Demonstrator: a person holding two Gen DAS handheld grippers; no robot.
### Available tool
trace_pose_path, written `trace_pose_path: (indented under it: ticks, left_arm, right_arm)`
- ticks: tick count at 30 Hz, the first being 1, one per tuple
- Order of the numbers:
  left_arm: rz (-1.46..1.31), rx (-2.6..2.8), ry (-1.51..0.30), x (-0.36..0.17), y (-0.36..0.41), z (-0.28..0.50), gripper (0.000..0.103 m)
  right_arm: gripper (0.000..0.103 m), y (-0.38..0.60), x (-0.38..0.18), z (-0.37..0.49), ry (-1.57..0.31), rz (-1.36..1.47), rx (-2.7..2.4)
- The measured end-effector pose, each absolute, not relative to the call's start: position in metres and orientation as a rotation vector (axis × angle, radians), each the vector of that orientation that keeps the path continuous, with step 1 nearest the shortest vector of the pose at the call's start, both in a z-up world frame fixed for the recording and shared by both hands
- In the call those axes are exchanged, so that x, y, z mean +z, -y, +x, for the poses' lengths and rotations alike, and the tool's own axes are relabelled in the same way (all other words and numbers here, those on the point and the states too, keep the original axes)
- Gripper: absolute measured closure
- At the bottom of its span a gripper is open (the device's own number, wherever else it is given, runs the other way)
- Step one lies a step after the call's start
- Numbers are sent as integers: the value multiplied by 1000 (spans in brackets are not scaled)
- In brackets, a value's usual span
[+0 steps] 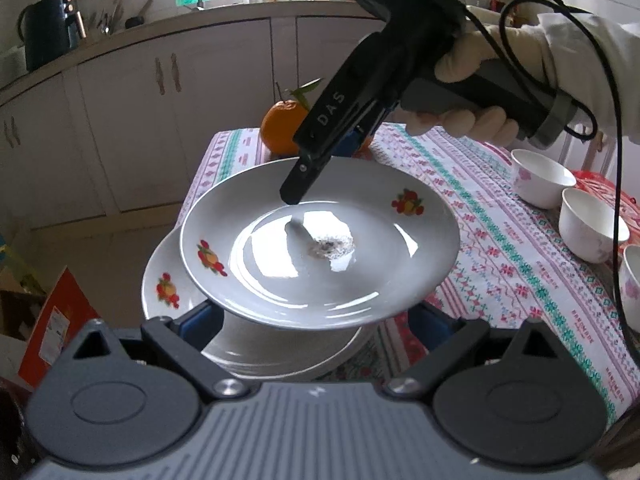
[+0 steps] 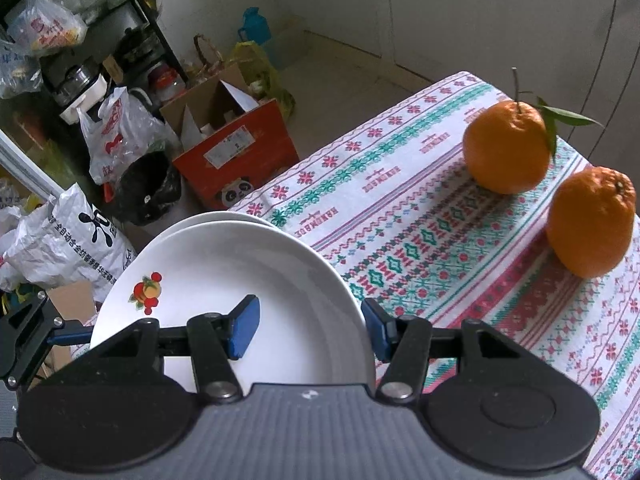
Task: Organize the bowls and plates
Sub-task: 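Carry the stained plate onto the plate stack and open the right tool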
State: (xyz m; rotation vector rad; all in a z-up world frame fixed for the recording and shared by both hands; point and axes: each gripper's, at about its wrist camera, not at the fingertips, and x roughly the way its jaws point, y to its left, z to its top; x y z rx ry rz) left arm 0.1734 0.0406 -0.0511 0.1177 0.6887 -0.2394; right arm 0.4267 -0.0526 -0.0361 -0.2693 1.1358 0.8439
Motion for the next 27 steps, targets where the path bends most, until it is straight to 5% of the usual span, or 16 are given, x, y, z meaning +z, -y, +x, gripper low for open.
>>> trace_pose_path:
  ticks: [27]
  left_arm:
    - [79, -225, -726, -55, -60, 176, 5]
  right_arm:
    - [41, 33, -46, 421, -1146, -300, 844]
